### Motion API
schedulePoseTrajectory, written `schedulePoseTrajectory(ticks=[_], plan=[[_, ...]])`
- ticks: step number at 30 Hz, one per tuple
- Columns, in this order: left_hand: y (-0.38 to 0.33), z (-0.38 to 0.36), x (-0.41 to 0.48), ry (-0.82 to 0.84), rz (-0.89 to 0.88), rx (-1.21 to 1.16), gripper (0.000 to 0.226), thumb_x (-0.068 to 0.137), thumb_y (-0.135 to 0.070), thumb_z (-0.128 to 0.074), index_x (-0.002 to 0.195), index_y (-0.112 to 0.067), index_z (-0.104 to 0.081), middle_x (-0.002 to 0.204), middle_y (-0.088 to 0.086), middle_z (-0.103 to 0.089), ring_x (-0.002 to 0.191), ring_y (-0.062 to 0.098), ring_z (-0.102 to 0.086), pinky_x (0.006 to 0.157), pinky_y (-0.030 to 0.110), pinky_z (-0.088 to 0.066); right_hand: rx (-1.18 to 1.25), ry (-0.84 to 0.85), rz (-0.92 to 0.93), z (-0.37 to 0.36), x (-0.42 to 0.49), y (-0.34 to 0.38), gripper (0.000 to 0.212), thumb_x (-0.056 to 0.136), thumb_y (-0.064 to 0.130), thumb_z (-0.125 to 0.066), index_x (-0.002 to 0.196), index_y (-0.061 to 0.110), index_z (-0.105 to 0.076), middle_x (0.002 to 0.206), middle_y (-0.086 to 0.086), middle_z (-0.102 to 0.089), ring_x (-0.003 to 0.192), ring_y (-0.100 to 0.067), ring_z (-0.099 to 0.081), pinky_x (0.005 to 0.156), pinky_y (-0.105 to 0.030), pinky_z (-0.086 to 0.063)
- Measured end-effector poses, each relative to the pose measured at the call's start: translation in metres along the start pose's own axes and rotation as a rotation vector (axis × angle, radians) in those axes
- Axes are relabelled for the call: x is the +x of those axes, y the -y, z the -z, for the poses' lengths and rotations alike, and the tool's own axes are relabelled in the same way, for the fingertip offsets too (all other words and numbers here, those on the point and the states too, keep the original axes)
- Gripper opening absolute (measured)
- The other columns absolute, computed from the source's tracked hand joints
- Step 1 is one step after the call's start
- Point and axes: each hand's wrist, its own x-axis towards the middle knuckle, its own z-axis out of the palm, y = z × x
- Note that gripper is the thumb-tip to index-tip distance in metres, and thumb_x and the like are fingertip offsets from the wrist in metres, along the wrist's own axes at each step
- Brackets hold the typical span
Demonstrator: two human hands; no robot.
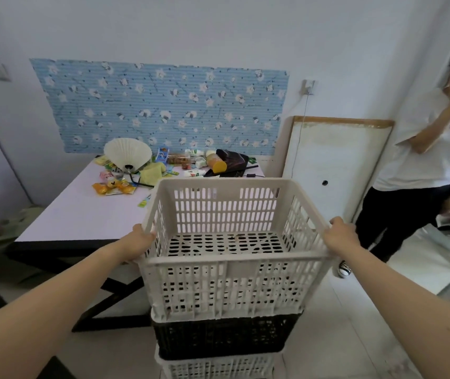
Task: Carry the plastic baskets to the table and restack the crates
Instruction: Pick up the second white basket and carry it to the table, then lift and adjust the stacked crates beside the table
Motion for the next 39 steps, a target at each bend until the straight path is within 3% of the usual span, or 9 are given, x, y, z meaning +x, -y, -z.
schedulePoseTrajectory(ticks=[6,10,13,16,23,27,31,35,39], plan=[[0.033,-0.019,-0.037,-0.077,-0.106,-0.234,0.059,0.100,-0.049,-0.031,0.142,-0.008,-0.030,0.128,0.010,-0.049,0.110,0.030,-0.053,0.081,0.036,-0.051,0.242,-0.058,0.027,-0.032,-0.071,-0.029,0.049,0.102,0.037,-0.031,0.149,0.023,-0.026,0.147,-0.020,-0.029,0.117,-0.041,-0.049,0.097,-0.045,-0.045],[0.046,-0.028,-0.063,-0.046,-0.166,-0.302,0.066,0.098,-0.053,-0.032,0.144,-0.006,-0.033,0.118,0.004,-0.050,0.093,0.017,-0.054,0.066,0.020,-0.040,0.449,-0.025,0.019,-0.037,-0.096,-0.032,0.055,0.104,0.033,-0.033,0.155,0.024,-0.015,0.144,-0.013,-0.039,0.087,-0.024,-0.056,0.059,-0.029,-0.042],[0.055,-0.034,-0.070,-0.033,-0.195,-0.353,0.077,0.090,-0.067,-0.036,0.143,-0.011,-0.036,0.103,0.000,-0.057,0.084,0.011,-0.057,0.073,0.023,-0.046,0.526,-0.033,0.054,-0.038,-0.099,-0.031,0.057,0.104,0.031,-0.037,0.155,0.022,-0.015,0.149,-0.010,-0.037,0.111,-0.027,-0.054,0.081,-0.031,-0.042],[0.068,-0.052,-0.080,-0.053,-0.171,-0.240,0.082,0.085,-0.073,-0.038,0.142,-0.013,-0.040,0.130,0.001,-0.057,0.118,0.022,-0.056,0.098,0.036,-0.043,0.589,-0.085,0.101,-0.048,-0.098,-0.036,0.054,0.103,0.032,-0.037,0.153,0.026,-0.018,0.153,-0.009,-0.033,0.136,-0.029,-0.041,0.103,-0.038,-0.036],[0.098,-0.128,-0.073,-0.449,-0.307,-0.301,0.044,0.095,-0.048,-0.045,0.132,-0.024,-0.043,0.128,-0.001,-0.060,0.116,0.022,-0.060,0.086,0.039,-0.050,0.587,-0.346,0.379,-0.110,-0.098,-0.064,0.083,0.093,0.012,-0.055,0.152,0.043,-0.005,0.135,-0.012,-0.044,0.121,-0.029,-0.046,0.098,-0.043,-0.042],[0.130,-0.177,-0.042,-0.606,-0.387,-0.379,0.065,0.090,-0.063,-0.042,0.145,-0.031,-0.028,0.140,-0.002,-0.053,0.124,0.019,-0.054,0.100,0.048,-0.048,0.779,-0.562,0.363,-0.156,-0.079,-0.084,0.053,0.099,0.018,-0.046,0.149,0.020,-0.028,0.141,-0.006,-0.047,0.128,-0.020,-0.044,0.103,-0.032,-0.037],[0.167,-0.208,-0.005,-0.695,-0.526,-0.324,0.053,0.097,-0.050,-0.042,0.146,-0.035,-0.029,0.135,-0.006,-0.056,0.116,0.015,-0.058,0.092,0.044,-0.051,0.865,-0.610,0.272,-0.229,-0.044,-0.115,0.039,0.104,0.028,-0.031,0.135,0.009,-0.045,0.134,-0.013,-0.053,0.124,-0.028,-0.049,0.098,-0.031,-0.037],[0.182,-0.244,0.047,-0.814,-0.493,-0.449,0.031,0.104,-0.035,-0.028,0.125,-0.019,-0.044,0.111,0.008,-0.058,0.102,0.035,-0.057,0.082,0.043,-0.044,0.854,-0.672,0.344,-0.311,-0.014,-0.126,0.039,0.103,0.035,-0.033,0.135,0.013,-0.039,0.122,-0.008,-0.055,0.109,-0.028,-0.055,0.086,-0.040,-0.045],[0.178,-0.275,0.077,-1.052,-0.402,-0.588,0.040,0.099,-0.038,-0.023,0.108,-0.011,-0.051,0.103,0.023,-0.059,0.097,0.040,-0.055,0.079,0.044,-0.038,0.930,-0.911,0.414,-0.341,0.007,-0.126,0.023,0.102,0.018,-0.041,0.118,0.003,-0.048,0.101,-0.001,-0.045,0.091,-0.020,-0.046,0.072,-0.027,-0.028]])
